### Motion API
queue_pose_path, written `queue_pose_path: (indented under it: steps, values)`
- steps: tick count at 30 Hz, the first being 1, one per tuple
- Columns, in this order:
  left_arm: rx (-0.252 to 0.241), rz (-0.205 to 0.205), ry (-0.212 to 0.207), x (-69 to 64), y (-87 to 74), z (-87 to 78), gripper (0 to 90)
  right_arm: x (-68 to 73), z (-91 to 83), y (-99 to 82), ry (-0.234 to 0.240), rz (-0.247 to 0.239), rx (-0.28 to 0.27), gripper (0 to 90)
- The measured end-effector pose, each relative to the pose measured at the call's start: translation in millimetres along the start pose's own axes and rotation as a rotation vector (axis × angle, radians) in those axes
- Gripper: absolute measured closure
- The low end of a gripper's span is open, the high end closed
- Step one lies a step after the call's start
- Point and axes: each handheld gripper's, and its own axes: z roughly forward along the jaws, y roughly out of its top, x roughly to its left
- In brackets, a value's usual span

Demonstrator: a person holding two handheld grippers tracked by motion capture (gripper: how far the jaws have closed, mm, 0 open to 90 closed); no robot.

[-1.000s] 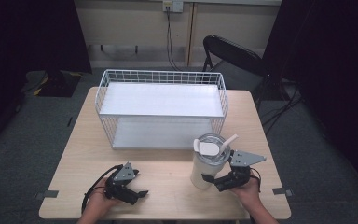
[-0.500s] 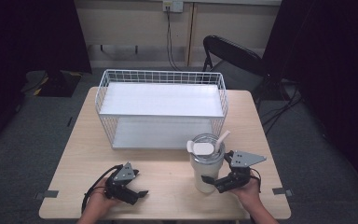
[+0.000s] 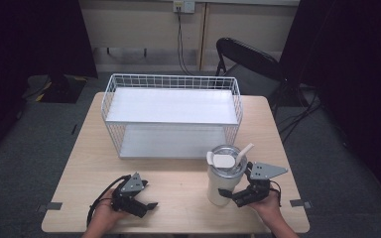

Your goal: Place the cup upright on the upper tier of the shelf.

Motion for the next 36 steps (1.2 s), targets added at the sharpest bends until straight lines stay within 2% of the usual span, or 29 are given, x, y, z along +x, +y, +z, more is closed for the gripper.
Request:
queue_pose_path:
  steps: [8,11,14,17,20,23,27,31,36]
  values:
    - [0.000,0.000,0.000,0.0,0.0,0.0,13.5,0.3,-0.3,0.5,-0.001,-0.006,0.006,8.2]
    - [-0.002,-0.003,0.000,-0.2,0.0,0.1,13.5,-0.7,0.6,-0.1,0.008,-0.001,0.003,8.0]
    - [0.000,0.000,0.000,-0.1,0.0,0.0,13.4,-4.4,4.3,-1.4,0.038,0.014,0.012,7.0]
    - [-0.003,-0.004,0.000,-0.3,-0.1,0.2,13.4,-0.3,6.6,-0.6,0.039,-0.014,0.020,7.0]
    - [0.000,0.000,0.001,-0.1,0.0,0.0,13.4,-1.1,9.0,-0.7,0.039,0.003,0.014,7.0]
    - [-0.002,-0.003,0.000,-0.2,0.0,0.1,13.4,-0.6,9.6,-1.0,0.044,-0.012,0.008,7.2]
    - [-0.002,-0.003,0.000,-0.1,0.0,0.1,13.5,3.0,8.7,0.9,0.016,-0.009,0.013,8.4]
    - [-0.002,-0.003,0.000,-0.2,0.0,0.1,13.4,2.8,8.6,1.6,0.013,-0.011,0.016,8.7]
    - [-0.003,-0.004,-0.001,-0.2,0.0,0.2,13.5,5.0,8.6,6.2,0.008,-0.036,0.021,8.9]
